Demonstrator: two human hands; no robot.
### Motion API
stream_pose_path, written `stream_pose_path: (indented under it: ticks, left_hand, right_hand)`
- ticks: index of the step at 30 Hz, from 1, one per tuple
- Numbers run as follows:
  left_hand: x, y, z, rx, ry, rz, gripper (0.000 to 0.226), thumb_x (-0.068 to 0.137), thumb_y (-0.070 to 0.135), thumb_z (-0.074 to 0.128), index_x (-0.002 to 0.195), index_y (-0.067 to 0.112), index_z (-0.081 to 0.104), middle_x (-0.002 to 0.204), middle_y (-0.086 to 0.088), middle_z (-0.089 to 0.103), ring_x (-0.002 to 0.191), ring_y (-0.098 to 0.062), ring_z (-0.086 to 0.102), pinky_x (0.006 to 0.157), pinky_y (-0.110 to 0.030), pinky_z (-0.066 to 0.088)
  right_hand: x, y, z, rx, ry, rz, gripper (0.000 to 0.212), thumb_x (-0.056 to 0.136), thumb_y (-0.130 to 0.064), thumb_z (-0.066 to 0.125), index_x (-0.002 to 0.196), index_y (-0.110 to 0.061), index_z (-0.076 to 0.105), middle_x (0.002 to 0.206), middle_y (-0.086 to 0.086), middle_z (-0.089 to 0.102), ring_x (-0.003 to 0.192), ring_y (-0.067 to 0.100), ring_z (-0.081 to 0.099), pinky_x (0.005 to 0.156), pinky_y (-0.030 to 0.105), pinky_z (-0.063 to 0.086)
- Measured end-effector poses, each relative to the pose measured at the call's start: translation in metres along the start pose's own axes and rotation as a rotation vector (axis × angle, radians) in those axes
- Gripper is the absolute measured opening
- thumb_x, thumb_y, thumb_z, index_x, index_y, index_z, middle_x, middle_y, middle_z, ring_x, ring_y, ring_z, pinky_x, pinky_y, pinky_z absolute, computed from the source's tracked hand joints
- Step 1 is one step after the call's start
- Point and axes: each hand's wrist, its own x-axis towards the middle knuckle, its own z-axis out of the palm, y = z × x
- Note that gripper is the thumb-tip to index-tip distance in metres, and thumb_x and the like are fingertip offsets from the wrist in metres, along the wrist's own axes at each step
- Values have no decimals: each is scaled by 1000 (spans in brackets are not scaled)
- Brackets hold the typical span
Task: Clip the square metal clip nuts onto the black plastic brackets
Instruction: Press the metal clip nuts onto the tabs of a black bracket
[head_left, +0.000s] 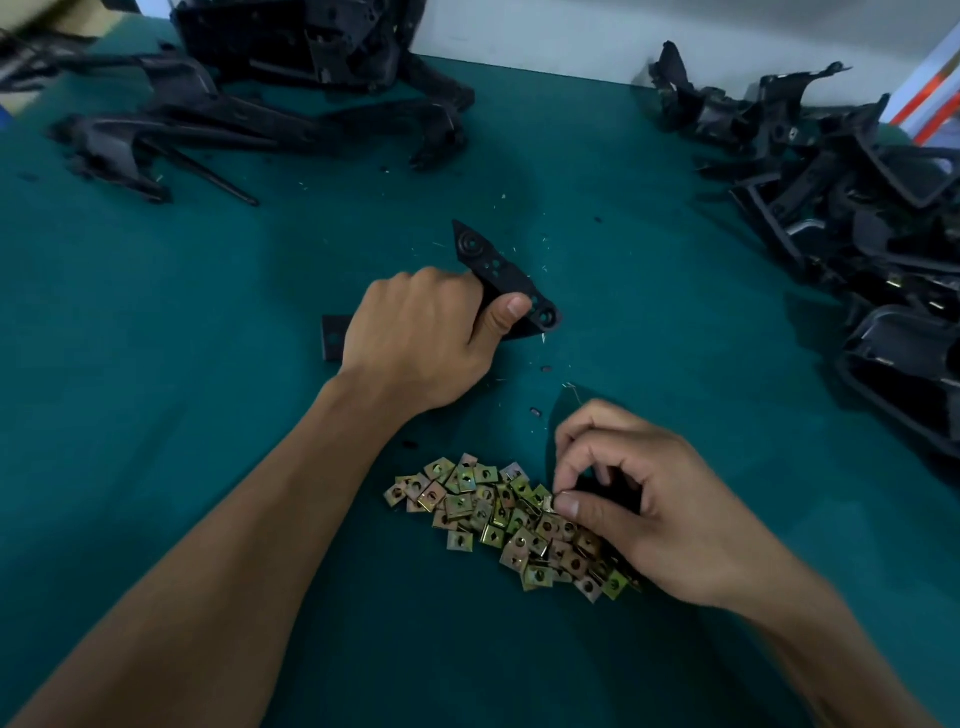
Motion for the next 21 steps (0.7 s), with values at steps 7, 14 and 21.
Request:
stream_pose_path:
  ticks: [7, 14, 21]
  left_hand:
    - [3, -1, 1, -31, -2, -1, 58, 96, 67, 13, 60, 23, 24, 57, -2, 37, 49, -28, 31, 49, -33, 20]
    - [7, -6, 4, -62, 2, -6, 54, 97, 62, 8, 62, 23, 23, 61, -3, 41, 51, -30, 36, 51, -35, 28]
    - [7, -12, 1, -9, 34, 18, 53, 99, 60, 16, 65, 21, 28, 64, 1, 39, 53, -33, 43, 51, -34, 22]
  right_hand:
    - [1, 14, 3, 221, 143, -63, 9, 97, -11, 65, 90, -16, 61, 94, -1, 70, 86, 20, 66, 76, 30, 52]
    - [56, 21, -7, 909, 513, 9, 5, 89, 1, 64, 93, 0, 63, 74, 11, 68, 69, 23, 61, 63, 25, 47]
    - [123, 16, -6, 1050, 517, 33, 18, 88, 11, 64, 90, -4, 74, 81, 9, 72, 78, 17, 66, 75, 28, 53]
